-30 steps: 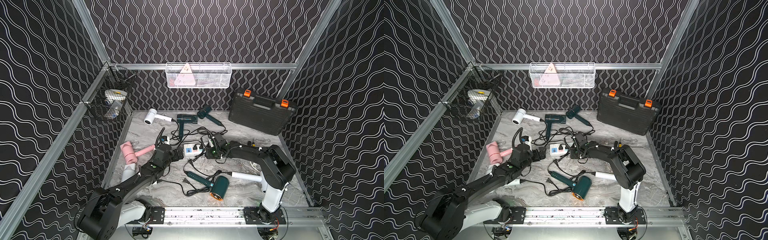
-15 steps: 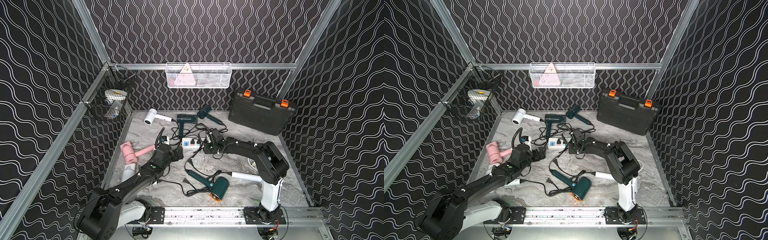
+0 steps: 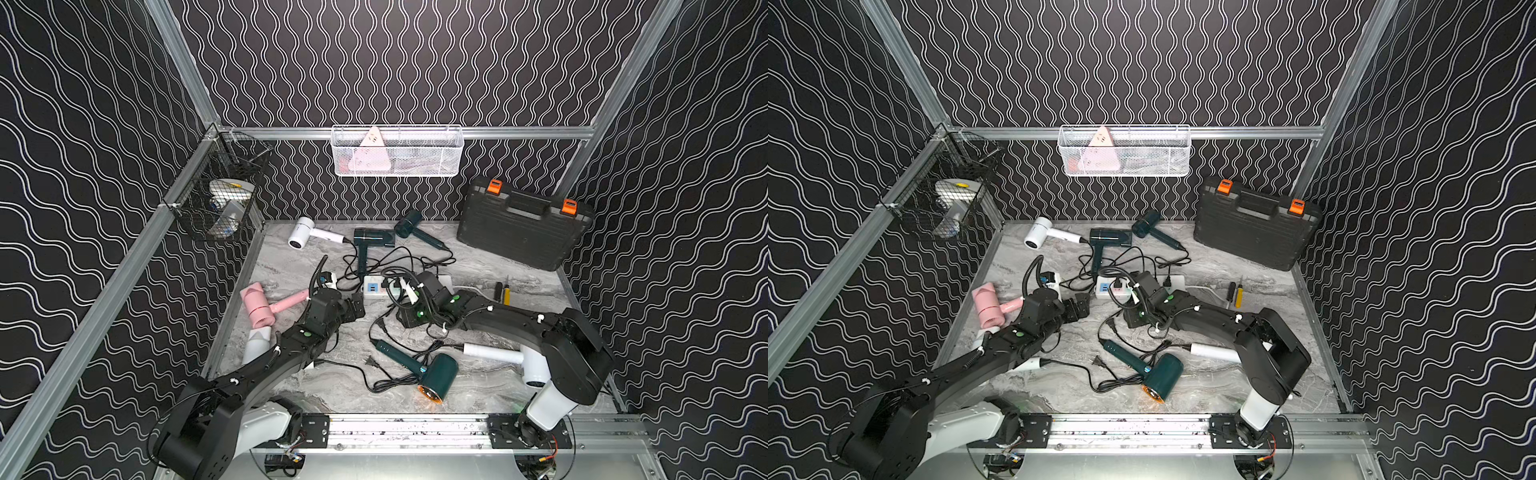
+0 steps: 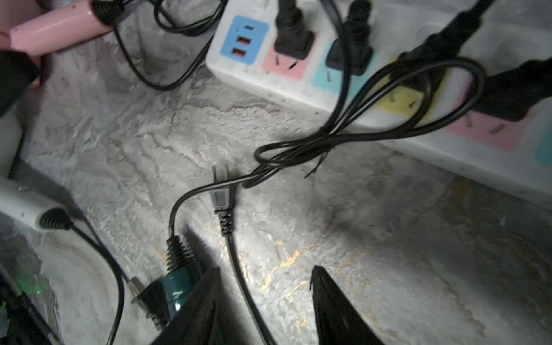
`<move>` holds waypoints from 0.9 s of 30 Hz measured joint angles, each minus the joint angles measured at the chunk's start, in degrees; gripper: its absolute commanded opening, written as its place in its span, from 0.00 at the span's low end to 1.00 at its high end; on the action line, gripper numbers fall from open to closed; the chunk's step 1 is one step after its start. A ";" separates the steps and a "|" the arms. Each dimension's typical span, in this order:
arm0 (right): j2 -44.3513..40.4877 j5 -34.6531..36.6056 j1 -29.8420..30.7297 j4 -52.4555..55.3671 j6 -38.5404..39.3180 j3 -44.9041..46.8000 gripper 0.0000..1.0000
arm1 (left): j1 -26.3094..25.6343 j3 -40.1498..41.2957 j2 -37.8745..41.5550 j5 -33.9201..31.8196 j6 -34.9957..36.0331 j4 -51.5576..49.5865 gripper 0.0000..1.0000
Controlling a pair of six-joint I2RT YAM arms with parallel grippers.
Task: Charge the blow dryers
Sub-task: Adjust the socket at the center of the board, then pick up the blow dryer from the center of the board.
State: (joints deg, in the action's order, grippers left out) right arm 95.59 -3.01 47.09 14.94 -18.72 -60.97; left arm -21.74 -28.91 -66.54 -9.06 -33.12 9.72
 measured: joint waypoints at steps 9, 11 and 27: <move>-0.02 -5.73 5.53 2.25 4.50 1.99 0.57 | 0.74 0.04 0.04 -0.52 -0.15 -0.52 0.99; 0.20 -6.36 6.64 3.48 4.90 2.05 0.61 | 1.29 0.22 0.13 -0.61 -0.20 -0.57 0.99; 8.66 -1.46 10.84 13.00 8.52 -2.86 0.50 | 2.97 0.50 -0.13 -0.11 -1.46 -0.66 0.99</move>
State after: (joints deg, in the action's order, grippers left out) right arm 104.25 -4.47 57.93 27.94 -10.20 -63.83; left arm -18.76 -28.40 -66.67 -9.17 -34.59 9.06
